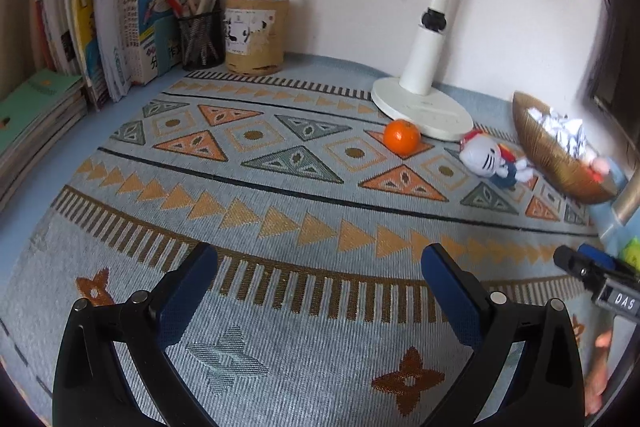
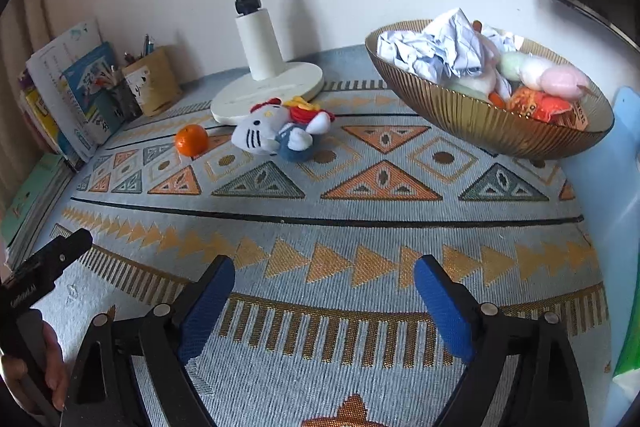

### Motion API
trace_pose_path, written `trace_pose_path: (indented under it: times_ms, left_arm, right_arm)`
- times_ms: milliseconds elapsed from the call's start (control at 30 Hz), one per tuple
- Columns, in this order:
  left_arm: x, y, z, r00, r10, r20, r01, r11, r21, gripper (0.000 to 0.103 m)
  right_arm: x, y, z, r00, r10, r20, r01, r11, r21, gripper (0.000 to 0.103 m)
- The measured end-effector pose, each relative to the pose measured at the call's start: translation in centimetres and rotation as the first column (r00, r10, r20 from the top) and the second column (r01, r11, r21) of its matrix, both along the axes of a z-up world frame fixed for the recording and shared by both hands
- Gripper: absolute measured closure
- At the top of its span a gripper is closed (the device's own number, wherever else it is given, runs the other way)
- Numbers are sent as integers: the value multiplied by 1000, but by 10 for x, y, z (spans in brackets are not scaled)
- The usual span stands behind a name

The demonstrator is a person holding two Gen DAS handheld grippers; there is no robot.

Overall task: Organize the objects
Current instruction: 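Move both open tools back toward the white cat plush and orange on the rug, then grasp the orange with the left tool while the right grasps the white cat plush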

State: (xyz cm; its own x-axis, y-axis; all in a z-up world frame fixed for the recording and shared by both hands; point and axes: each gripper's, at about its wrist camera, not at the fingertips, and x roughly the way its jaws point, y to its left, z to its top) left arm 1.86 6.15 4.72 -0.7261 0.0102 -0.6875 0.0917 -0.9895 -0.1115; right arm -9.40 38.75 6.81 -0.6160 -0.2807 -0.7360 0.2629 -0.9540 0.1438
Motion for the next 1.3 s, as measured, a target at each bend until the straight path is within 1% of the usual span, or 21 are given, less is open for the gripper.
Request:
trace_pose_path:
  times_ms: [367,633,867,1300]
  left_arm:
    - [-9,6,-8,997,-1,76,4,999,-40,1]
    - [-13,16,-12,993,-20,115,30,996,-81,1]
    - [-17,25,-15,989,-42,143,58,992,-114,1]
    - [-21,27,-18,984,-50,170,72,989,-128,1]
  right_arm:
    - [0,-9,-5,1000,2,1,-2,997,75,11]
    - [-5,-4,-9,999,-14,32,12,999,52,9]
    - [-6,-4,-10,999,-16,43,14,998,54,9]
    - [-9,-2,-13,998,-20,60,17,998,52,9]
